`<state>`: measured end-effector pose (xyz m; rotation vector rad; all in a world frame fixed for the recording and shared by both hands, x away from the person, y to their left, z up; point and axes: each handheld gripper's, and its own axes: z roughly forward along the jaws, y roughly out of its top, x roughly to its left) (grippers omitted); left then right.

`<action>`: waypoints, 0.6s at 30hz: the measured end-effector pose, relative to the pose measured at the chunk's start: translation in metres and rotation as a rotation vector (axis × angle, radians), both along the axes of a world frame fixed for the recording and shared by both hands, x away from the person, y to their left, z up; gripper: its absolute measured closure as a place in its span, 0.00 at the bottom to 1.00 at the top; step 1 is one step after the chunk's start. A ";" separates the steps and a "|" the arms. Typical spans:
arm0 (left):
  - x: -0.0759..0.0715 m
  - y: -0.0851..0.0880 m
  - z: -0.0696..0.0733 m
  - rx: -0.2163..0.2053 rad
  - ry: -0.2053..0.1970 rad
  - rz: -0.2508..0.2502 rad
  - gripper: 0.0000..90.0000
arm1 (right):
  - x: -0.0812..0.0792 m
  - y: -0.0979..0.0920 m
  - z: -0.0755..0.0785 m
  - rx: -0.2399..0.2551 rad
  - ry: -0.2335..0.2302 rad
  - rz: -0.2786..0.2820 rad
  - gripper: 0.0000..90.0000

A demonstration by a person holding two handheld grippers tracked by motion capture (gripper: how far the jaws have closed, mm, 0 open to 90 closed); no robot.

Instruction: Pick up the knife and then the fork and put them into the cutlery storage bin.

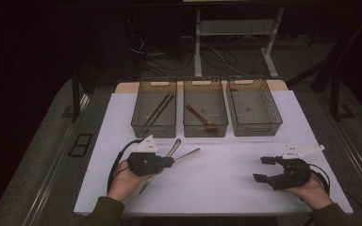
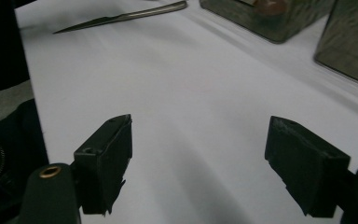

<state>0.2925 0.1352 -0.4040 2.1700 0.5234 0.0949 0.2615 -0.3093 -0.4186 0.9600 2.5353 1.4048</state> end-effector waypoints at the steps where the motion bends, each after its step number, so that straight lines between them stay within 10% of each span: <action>1: -0.001 -0.005 0.000 0.001 0.000 -0.023 0.94 | 0.001 0.001 0.001 0.002 0.002 0.016 0.26; 18: 0.001 -0.072 0.002 0.044 0.004 -0.299 0.94 | 0.024 0.037 0.024 -0.027 -0.040 0.185 0.33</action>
